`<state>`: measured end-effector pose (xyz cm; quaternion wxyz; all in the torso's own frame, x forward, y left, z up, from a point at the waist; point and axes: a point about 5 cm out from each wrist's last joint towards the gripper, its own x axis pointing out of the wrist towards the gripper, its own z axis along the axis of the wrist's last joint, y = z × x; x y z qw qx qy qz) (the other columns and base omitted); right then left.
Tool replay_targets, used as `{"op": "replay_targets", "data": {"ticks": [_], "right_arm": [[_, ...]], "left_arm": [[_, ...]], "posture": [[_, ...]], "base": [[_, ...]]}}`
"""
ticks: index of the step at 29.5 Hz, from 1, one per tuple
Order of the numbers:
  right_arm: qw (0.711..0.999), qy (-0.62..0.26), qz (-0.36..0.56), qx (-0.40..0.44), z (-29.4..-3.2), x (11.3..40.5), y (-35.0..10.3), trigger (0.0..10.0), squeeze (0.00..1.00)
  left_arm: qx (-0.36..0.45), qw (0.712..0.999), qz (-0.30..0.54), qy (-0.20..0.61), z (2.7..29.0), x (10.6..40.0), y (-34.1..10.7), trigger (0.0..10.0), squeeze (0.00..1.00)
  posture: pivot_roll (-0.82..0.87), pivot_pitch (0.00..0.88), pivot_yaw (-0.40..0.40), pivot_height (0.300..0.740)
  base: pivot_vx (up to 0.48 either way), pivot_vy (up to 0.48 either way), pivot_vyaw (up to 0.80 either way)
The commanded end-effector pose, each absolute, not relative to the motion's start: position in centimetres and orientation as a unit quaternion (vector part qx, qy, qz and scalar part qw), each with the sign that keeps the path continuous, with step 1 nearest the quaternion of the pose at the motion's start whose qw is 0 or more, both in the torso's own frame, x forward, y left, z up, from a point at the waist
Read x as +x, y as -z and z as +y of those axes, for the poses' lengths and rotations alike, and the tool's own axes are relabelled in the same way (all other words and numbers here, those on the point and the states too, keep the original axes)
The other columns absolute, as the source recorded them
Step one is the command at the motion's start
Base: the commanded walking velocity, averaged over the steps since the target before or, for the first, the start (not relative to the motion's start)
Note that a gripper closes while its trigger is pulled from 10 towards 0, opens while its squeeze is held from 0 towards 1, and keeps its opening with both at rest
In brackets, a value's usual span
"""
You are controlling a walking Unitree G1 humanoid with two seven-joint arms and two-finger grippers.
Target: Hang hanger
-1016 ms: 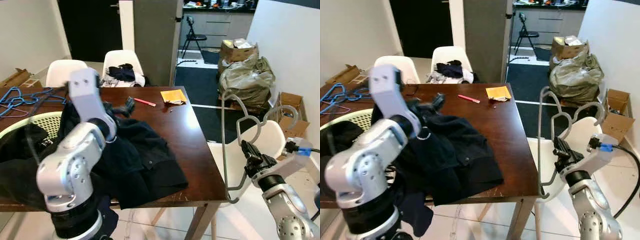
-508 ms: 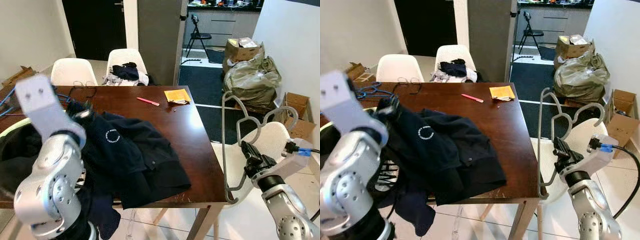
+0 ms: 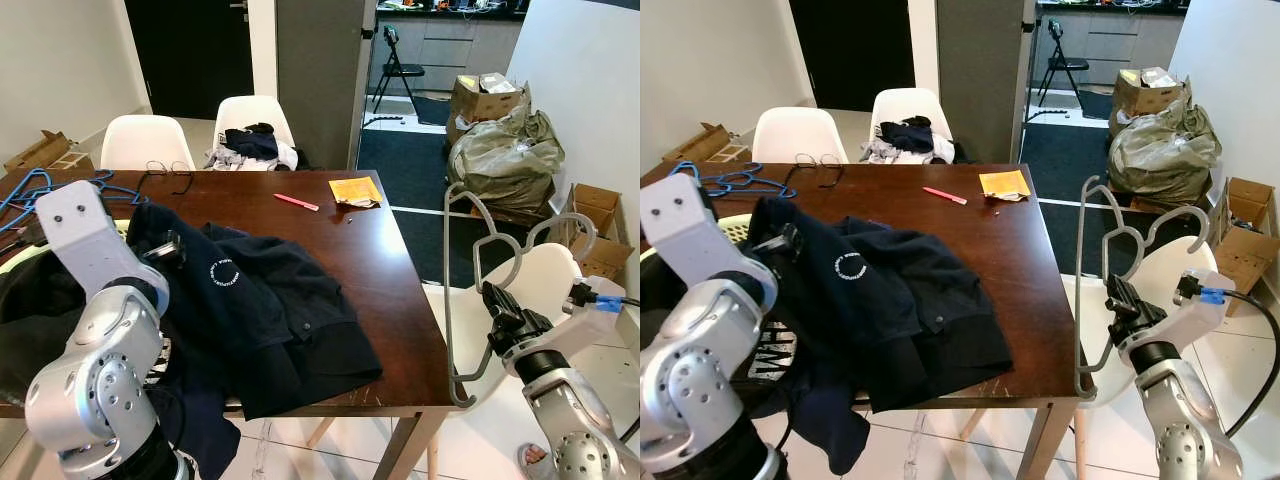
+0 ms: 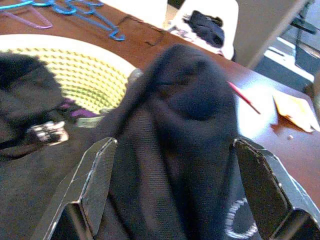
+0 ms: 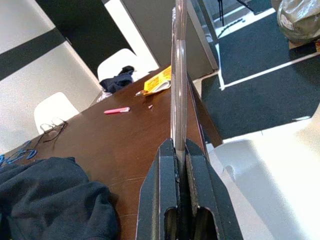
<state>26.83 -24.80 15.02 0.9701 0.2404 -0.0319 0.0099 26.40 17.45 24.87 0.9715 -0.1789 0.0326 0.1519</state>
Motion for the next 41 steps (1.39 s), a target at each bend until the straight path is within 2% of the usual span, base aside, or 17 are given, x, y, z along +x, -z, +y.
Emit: {"op": "replay_targets", "data": {"ticks": [1, 7, 19, 20, 21, 41], "right_arm": [[0.969, -0.014, -0.038, 0.242, -24.7, 26.7, -15.4, 10.0, 0.00], [0.970, -0.011, -0.038, 0.238, -24.7, 26.8, -15.5, 10.0, 0.00], [0.971, -0.010, -0.038, 0.236, -24.7, 26.8, -15.5, 10.0, 0.00], [0.971, -0.009, -0.039, 0.236, -24.7, 26.8, -15.5, 10.0, 0.00], [0.971, -0.009, -0.039, 0.236, -24.7, 26.8, -15.5, 10.0, 0.00], [0.971, -0.007, -0.040, 0.234, -24.8, 26.9, -15.6, 10.0, 0.00]], "left_arm": [[-0.244, 0.964, 0.058, -0.091, 14.0, 26.8, -24.6, 10.0, 0.00], [-0.252, 0.961, 0.096, -0.065, 12.6, 26.5, -23.3, 10.0, 0.00], [-0.223, 0.962, 0.153, -0.044, 12.0, 26.4, -20.6, 10.0, 0.00], [-0.219, 0.962, 0.158, -0.039, 11.8, 26.4, -20.2, 2.0, 0.00], [-0.217, 0.963, 0.157, -0.033, 11.6, 26.5, -20.0, 0.0, 0.00], [-0.201, 0.970, 0.132, -0.029, 12.3, 27.3, -20.2, 0.0, 0.00]], "posture": [[0.02, 0.043, 0.007, 0.740], [0.02, 0.047, 0.008, 0.740], [0.02, 0.049, 0.008, 0.740], [0.02, 0.049, 0.009, 0.740], [0.01, 0.047, 0.009, 0.740], [0.01, 0.049, 0.005, 0.740]], "base": [[0.000, 0.000, 0.00], [0.000, 0.000, 0.00], [0.000, 0.000, 0.00], [0.000, 0.000, 0.00], [0.000, 0.000, 0.00], [0.000, 0.000, 0.00]]}}
